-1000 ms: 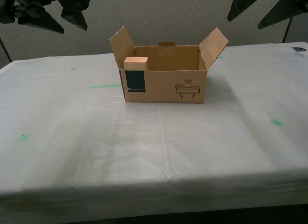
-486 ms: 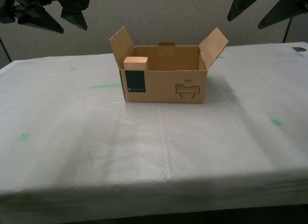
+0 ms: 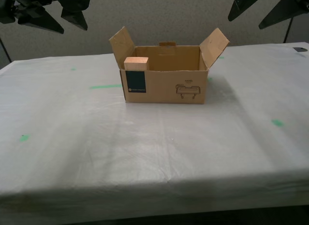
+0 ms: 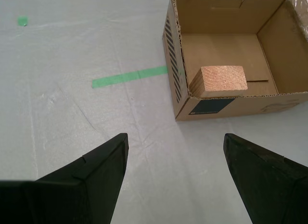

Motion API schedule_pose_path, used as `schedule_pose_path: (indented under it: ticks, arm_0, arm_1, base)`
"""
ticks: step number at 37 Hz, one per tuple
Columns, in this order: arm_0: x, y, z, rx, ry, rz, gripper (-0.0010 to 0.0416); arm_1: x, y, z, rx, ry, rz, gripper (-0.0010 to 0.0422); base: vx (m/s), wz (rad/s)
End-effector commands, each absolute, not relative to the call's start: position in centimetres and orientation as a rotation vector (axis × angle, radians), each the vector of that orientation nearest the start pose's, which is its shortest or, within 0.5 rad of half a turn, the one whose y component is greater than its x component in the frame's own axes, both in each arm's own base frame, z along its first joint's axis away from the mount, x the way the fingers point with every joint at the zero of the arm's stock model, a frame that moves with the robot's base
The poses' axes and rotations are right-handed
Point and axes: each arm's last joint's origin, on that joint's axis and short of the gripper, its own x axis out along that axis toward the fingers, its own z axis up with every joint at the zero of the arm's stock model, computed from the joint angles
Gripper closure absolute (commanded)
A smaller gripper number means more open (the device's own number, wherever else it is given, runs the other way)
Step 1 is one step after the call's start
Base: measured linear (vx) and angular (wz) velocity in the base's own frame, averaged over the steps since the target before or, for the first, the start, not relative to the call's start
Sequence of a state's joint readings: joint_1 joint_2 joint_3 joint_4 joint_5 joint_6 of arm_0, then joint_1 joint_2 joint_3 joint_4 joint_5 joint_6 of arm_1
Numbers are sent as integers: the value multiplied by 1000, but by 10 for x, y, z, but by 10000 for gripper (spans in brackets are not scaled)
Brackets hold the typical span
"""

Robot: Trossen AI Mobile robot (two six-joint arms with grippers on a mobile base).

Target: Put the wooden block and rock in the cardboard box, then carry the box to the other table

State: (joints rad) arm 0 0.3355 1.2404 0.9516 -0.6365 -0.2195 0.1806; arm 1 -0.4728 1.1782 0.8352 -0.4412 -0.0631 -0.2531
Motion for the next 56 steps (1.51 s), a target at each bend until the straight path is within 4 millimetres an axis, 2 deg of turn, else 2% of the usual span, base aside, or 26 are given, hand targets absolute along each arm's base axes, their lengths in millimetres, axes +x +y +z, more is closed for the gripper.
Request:
schedule_pose_path:
  ticks: [1, 56]
  arm_0:
    - [228, 86, 265, 111, 976, 426, 17]
    - [228, 86, 265, 111, 976, 426, 17]
  arm_1:
    - [213, -107, 253, -26, 799, -286, 144]
    - [213, -107, 253, -26, 799, -286, 144]
  base:
    - [0, 0]
    - [0, 0]
